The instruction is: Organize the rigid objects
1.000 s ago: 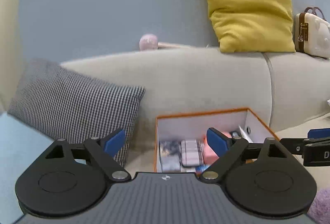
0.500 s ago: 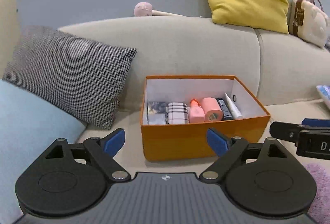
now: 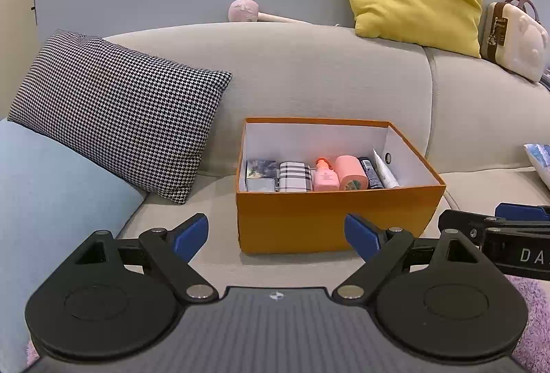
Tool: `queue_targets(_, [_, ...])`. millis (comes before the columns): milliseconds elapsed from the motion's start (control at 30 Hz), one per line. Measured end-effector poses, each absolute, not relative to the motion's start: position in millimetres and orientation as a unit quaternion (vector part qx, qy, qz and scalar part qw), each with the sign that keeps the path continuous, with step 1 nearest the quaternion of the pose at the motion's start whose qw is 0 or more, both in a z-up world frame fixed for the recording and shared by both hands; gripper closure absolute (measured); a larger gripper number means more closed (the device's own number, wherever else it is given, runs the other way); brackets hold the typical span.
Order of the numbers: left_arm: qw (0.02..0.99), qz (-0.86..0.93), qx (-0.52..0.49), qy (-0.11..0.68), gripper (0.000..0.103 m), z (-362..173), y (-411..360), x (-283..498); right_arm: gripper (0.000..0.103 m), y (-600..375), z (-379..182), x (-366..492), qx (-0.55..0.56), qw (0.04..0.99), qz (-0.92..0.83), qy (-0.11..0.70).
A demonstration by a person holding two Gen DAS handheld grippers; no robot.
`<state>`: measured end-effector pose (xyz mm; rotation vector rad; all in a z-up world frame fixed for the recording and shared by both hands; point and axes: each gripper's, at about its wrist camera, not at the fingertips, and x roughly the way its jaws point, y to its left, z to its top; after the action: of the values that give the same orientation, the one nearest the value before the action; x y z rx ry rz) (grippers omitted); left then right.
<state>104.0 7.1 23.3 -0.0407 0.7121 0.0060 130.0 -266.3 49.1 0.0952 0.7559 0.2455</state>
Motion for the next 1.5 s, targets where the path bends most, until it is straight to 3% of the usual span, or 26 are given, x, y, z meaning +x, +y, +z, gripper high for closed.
queue_targets(1500, [0.942,-0.009,-0.01,0.336,0.0,25.0,13.1,96.8,0.019,-261.0,47.5,123.0,0.021,0.918,0.132,0.373])
